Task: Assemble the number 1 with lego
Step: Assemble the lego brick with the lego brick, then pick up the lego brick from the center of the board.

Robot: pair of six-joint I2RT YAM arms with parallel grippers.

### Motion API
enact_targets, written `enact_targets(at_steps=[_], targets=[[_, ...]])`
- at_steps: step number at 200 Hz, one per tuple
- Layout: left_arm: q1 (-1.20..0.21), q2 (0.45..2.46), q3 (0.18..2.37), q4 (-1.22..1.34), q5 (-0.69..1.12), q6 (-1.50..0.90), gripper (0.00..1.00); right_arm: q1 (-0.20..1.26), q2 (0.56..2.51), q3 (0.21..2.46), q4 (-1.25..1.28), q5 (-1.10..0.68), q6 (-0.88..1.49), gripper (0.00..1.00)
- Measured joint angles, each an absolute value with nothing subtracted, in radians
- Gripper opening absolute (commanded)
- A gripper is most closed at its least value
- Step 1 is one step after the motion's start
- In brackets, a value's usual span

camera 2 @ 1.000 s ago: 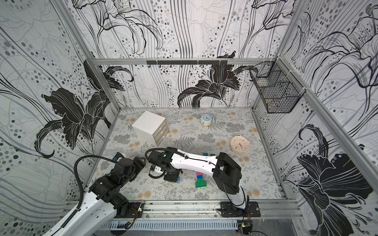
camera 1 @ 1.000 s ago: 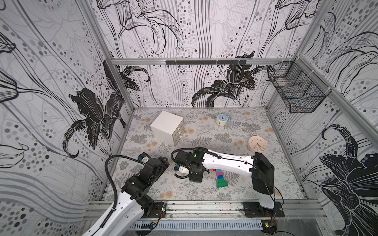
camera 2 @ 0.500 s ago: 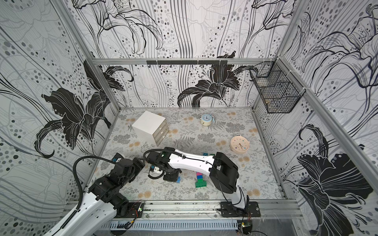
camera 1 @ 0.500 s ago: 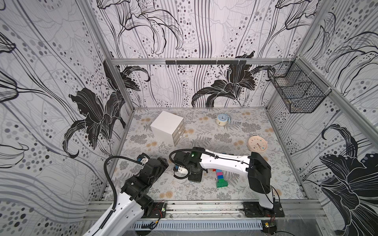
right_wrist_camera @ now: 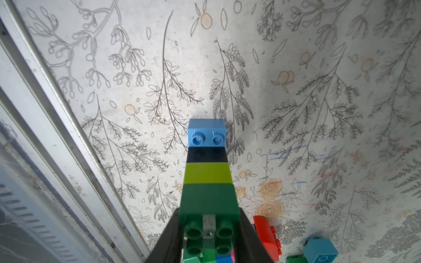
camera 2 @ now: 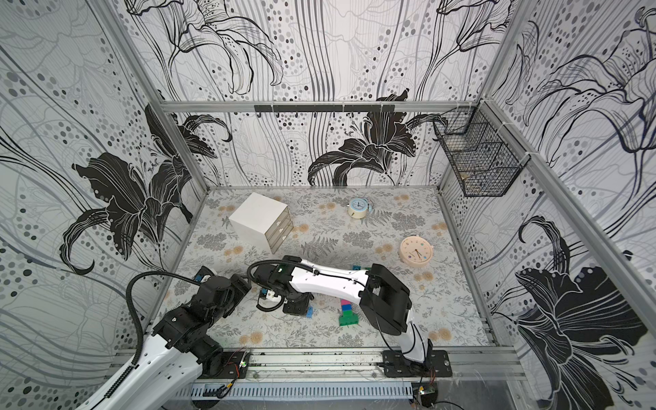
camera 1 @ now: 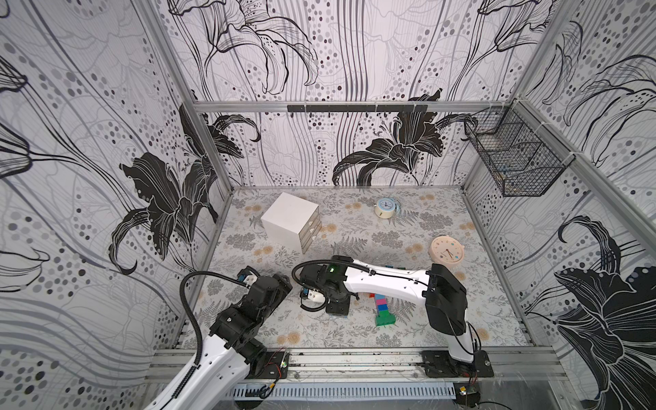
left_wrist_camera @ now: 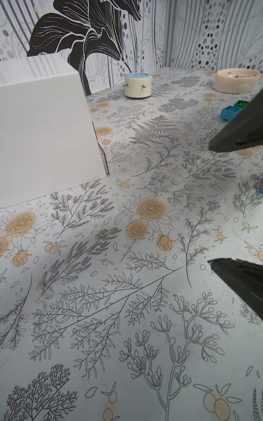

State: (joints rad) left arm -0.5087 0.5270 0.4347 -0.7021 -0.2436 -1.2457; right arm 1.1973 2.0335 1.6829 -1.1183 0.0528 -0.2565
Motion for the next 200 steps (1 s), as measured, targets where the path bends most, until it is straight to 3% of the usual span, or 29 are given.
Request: enact_targets(at_steps=[25,84,96,148,200], targets=[[-0.508,0.529,0.435,-0.706,-0.243,-1.245,0.77,1.188,2.036,1.682,-1.118,0.036,-0.257,0.13],[-0.504,0.535,0.435,-0.706,-0.243,-1.238,0.77,1.182,2.024,1.654,-1.075,-0.016,-0.218,0.68],[-0.503,0.538,0.435,-0.706,-0.243,-1.236,0.77,1.181,2.019,1.652,-1.067,-0.02,-0.203,0.74],[-0.502,0.554,0.435,-0.705,-0.242,-1.216,0.77,1.148,1.848,1.627,-1.008,-0.019,-0.127,0.75],[-0.496,0.585,0.436,-0.667,-0.228,-1.176,0.77,1.002,1.533,1.369,-0.937,0.126,0.214,0.58]])
